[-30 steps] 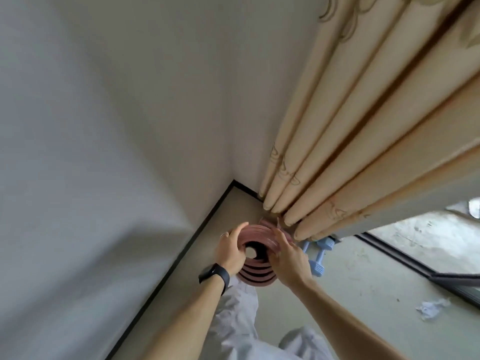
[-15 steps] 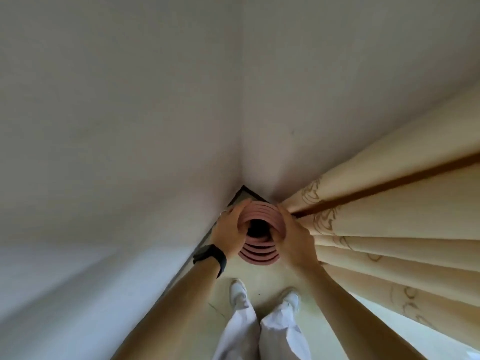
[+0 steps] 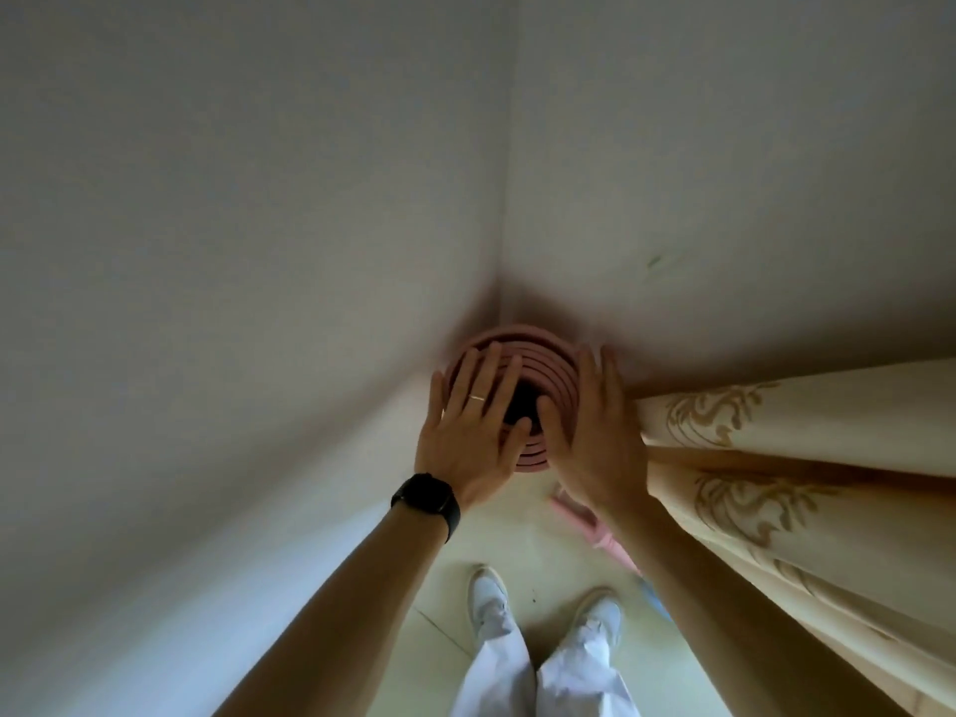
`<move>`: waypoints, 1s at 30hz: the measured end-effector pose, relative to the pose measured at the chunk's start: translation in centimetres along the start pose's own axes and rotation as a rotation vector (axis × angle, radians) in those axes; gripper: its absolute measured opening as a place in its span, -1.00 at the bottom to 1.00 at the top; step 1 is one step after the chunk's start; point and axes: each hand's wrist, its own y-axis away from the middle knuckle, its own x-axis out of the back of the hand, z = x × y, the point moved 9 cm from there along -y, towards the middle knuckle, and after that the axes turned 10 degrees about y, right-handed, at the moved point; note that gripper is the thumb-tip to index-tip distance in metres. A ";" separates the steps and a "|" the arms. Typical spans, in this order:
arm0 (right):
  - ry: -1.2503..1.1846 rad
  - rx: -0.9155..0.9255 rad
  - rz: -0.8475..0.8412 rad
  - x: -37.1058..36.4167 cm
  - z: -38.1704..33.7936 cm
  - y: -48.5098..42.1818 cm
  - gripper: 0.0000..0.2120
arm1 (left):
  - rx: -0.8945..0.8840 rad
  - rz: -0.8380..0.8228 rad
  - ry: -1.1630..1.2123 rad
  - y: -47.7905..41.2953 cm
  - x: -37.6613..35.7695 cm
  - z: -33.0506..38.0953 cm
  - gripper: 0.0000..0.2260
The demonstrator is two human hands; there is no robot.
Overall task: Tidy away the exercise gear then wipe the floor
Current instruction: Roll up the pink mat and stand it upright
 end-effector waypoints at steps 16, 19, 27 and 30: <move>0.263 0.235 -0.224 5.0 -2.1 3.4 -0.45 | 0.219 -0.334 -0.065 0.0 4.1 1.0 -0.45; 0.266 0.241 -0.379 7.0 -2.5 7.0 -0.43 | 0.328 -0.382 0.041 3.6 7.3 1.9 -0.41; 0.162 0.388 -0.201 22.2 -8.0 17.3 -0.59 | 0.404 -0.248 0.187 14.5 19.3 7.2 -0.43; 0.118 0.427 -0.110 27.1 -9.7 20.0 -0.62 | 0.396 -0.097 0.208 18.4 24.9 9.5 -0.46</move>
